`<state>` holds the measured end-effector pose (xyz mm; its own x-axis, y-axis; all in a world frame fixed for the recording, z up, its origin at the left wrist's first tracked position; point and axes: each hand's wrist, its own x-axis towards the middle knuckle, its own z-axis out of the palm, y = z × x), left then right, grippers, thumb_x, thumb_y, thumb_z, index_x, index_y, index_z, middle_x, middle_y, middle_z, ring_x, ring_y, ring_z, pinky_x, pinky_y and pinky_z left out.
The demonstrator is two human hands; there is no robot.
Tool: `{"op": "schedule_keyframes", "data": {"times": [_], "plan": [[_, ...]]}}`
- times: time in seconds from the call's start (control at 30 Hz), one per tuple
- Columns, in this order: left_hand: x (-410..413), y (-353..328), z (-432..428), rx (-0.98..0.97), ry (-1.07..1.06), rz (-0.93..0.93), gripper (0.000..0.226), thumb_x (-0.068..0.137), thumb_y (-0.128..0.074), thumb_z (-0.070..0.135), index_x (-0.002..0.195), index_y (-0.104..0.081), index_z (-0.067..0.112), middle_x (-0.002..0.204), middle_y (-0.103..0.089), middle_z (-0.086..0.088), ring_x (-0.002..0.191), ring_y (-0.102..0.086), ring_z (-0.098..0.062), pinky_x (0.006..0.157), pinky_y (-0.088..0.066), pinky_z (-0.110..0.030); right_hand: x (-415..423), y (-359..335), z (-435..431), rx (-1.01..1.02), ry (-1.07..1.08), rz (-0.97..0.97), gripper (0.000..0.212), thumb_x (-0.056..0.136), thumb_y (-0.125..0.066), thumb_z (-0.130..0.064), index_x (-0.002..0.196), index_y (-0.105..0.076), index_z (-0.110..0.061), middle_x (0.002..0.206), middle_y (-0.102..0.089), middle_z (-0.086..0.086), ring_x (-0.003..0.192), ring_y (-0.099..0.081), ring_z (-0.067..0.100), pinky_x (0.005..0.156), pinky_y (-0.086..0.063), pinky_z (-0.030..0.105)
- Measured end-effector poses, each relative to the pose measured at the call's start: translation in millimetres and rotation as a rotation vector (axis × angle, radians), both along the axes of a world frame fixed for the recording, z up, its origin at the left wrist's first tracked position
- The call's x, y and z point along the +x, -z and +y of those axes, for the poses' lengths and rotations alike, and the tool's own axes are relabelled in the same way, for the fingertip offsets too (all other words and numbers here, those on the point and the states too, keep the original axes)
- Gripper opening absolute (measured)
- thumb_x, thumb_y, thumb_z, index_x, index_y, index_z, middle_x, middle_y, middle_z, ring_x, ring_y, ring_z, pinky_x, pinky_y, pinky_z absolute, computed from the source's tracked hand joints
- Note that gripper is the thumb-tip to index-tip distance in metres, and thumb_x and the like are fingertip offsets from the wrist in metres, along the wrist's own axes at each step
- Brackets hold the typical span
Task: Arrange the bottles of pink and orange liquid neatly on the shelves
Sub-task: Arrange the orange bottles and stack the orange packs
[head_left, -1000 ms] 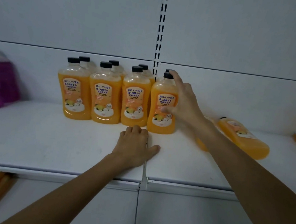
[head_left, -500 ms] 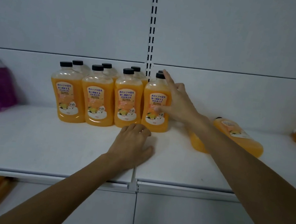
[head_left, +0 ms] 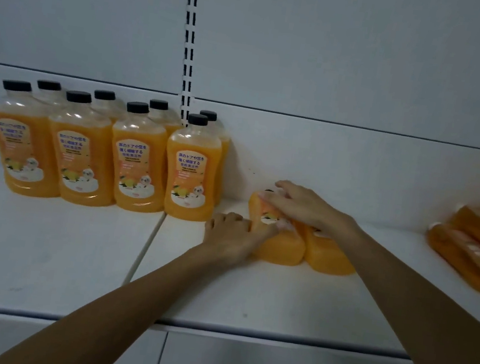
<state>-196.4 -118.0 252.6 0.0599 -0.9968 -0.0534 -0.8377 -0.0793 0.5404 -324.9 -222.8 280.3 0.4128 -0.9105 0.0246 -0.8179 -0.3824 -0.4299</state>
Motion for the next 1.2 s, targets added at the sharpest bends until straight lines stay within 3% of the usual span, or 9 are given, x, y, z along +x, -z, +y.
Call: {"op": "schedule_keyframes", "data": {"times": [0.1, 0.23, 0.43, 0.5, 0.6, 0.7, 0.9, 1.07, 1.2], "plan": [[0, 9, -7, -0.021, -0.106, 0.069, 0.094, 0.066, -0.027, 0.083, 0.133, -0.049, 0.021, 0.143, -0.041, -0.004, 0.133, -0.032, -0.026, 0.110, -0.022, -0.042, 10, 10, -11, -0.092, 0.007, 0.223, 0.067, 0.085, -0.031, -0.073, 0.136, -0.042, -0.031, 0.137, -0.051, 0.004, 0.125, -0.044, 0.030, 0.104, -0.025, 0.047], [3, 10, -7, -0.045, -0.171, 0.266, 0.094, 0.062, -0.044, 0.081, 0.129, -0.054, 0.017, 0.133, -0.054, -0.004, 0.120, -0.049, -0.023, 0.104, -0.039, -0.040, 13, 12, -16, -0.143, 0.000, 0.202, 0.067, 0.082, -0.037, -0.073, 0.129, -0.048, -0.028, 0.128, -0.057, 0.001, 0.118, -0.049, 0.026, 0.103, -0.025, 0.050], [3, 11, 6, -0.202, -0.035, 0.516, 0.026, 0.087, -0.060, 0.037, 0.112, -0.056, 0.030, 0.097, -0.060, 0.014, 0.082, -0.056, 0.003, 0.068, -0.048, -0.008, 9, 10, 3, -0.273, -0.029, -0.296, 0.072, 0.073, -0.064, -0.064, 0.130, -0.044, -0.023, 0.125, -0.055, 0.004, 0.117, -0.049, 0.025, 0.096, -0.043, 0.042], [3, 9, 11, -0.245, 0.018, 0.553, 0.030, 0.088, -0.061, 0.027, 0.114, -0.049, 0.033, 0.102, -0.057, 0.015, 0.087, -0.055, 0.003, 0.065, -0.047, -0.005, 4, 4, 15, -0.354, -0.017, -0.482, 0.078, 0.070, -0.074, -0.055, 0.132, -0.040, -0.021, 0.126, -0.050, 0.005, 0.121, -0.041, 0.023, 0.096, -0.041, 0.034], [5, 12, 17, -0.299, 0.077, 0.550, 0.045, 0.085, -0.066, 0.022, 0.116, -0.041, 0.043, 0.119, -0.054, 0.010, 0.110, -0.054, -0.008, 0.081, -0.046, -0.014, -9, -13, 32, -0.330, -0.075, -0.623, 0.095, 0.067, -0.082, -0.041, 0.143, -0.028, -0.025, 0.126, -0.044, 0.001, 0.118, -0.040, 0.016, 0.091, -0.041, 0.028], [12, 17, 24, -0.353, 0.156, 0.448, 0.062, 0.082, -0.069, 0.018, 0.118, -0.030, 0.051, 0.130, -0.048, 0.008, 0.117, -0.050, -0.010, 0.090, -0.048, -0.021, -19, -21, 52, -0.355, -0.172, -0.568, 0.097, 0.065, -0.084, -0.037, 0.143, -0.026, -0.032, 0.120, -0.040, -0.003, 0.117, -0.040, 0.014, 0.091, -0.043, 0.028], [30, 22, 26, -0.413, 0.162, 0.351, 0.074, 0.080, -0.072, 0.015, 0.133, -0.022, 0.030, 0.128, -0.047, 0.011, 0.121, -0.049, -0.010, 0.099, -0.046, -0.029, -10, -18, 76, -0.310, -0.267, -0.483, 0.101, 0.069, -0.083, -0.021, 0.143, -0.017, -0.043, 0.132, -0.045, 0.002, 0.116, -0.051, 0.018, 0.089, -0.054, 0.039], [49, 30, 28, -0.357, 0.048, -0.205, 0.060, 0.078, -0.049, 0.058, 0.120, -0.052, 0.016, 0.121, -0.058, -0.003, 0.114, -0.053, -0.022, 0.095, -0.047, -0.040, 2, -15, 66, -0.363, -0.196, -0.454, 0.102, 0.073, -0.081, -0.021, 0.146, -0.012, -0.041, 0.131, -0.047, 0.004, 0.114, -0.053, 0.019, 0.095, -0.049, 0.037], [49, 29, 31, -0.289, 0.037, -0.289, 0.043, 0.089, -0.050, 0.046, 0.112, -0.058, 0.011, 0.116, -0.056, -0.007, 0.109, -0.049, -0.022, 0.094, -0.043, -0.037, 16, -14, 44, -0.391, -0.160, -0.434, 0.104, 0.075, -0.079, -0.016, 0.149, -0.009, -0.036, 0.141, -0.040, 0.008, 0.122, -0.048, 0.021, 0.093, -0.041, 0.027]]}}
